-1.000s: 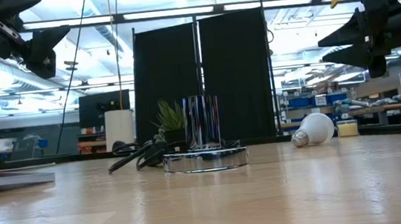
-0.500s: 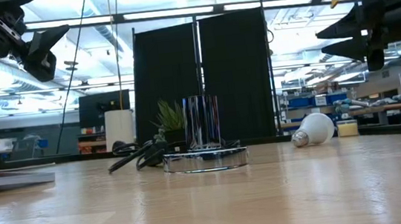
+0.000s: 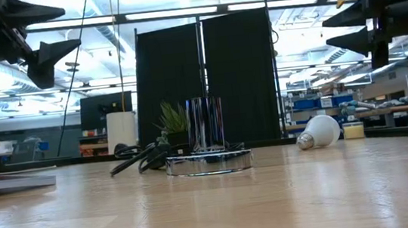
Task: Screw lightbulb
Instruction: Insert the white lightbulb into the lamp socket
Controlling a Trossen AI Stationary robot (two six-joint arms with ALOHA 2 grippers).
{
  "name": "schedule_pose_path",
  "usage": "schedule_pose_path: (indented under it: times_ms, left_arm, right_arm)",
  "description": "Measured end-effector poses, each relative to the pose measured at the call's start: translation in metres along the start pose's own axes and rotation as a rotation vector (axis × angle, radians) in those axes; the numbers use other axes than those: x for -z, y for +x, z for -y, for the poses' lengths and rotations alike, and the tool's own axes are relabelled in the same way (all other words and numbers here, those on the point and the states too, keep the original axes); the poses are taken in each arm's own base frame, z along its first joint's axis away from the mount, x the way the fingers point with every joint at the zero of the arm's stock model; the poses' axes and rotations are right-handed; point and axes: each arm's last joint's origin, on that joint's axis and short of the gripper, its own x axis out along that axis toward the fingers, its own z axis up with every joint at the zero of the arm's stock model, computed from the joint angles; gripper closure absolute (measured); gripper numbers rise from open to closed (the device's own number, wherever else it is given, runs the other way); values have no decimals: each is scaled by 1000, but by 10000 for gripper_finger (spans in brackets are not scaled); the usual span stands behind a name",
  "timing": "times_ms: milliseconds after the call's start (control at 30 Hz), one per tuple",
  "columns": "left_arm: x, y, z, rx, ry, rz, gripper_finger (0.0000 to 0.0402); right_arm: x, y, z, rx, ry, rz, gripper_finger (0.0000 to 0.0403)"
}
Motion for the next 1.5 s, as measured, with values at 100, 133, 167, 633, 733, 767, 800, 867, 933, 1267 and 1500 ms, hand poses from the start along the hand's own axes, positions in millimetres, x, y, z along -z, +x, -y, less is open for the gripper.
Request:
schedule_pose_path:
  times_ms: [100, 133, 167, 633, 733, 767, 800, 867, 933, 1267, 1500]
  left_arm:
    - [0, 0, 0, -5, -8, 2, 124]
    - [0, 0, 0, -5, -28, 2, 124]
    - [0, 0, 0, -5, -44, 2, 124]
    - [4, 0, 5, 171, 57, -86, 124]
    - [7, 2, 4, 137, 96, -109, 124]
    - [9, 3, 2, 108, 117, -122, 124]
    - [12, 4, 1, 77, 142, -135, 124]
    - [16, 6, -2, 6, 169, -160, 124]
    - [20, 9, -3, -49, 188, -185, 124]
    - [8, 38, 12, -200, 230, -200, 124]
    - [-4, 67, 34, -145, 329, -258, 124]
  right_arm:
    - [0, 0, 0, 0, -1, -1, 174]
    - [0, 0, 0, -2, -1, -2, 174]
    - [0, 0, 0, -6, -1, -4, 174]
    - [-1, 0, -4, -95, 75, -19, 174]
    - [1, 1, -9, -230, 26, -70, 174]
    - [2, 2, -10, -247, 14, -88, 174]
    - [4, 3, -10, -254, 6, -100, 174]
    - [7, 4, -11, -252, -23, -121, 174]
    - [10, 7, -13, -248, -82, -149, 174]
    - [-13, 27, -42, -274, -366, -199, 174]
    - [-21, 46, -64, -334, -464, -383, 174]
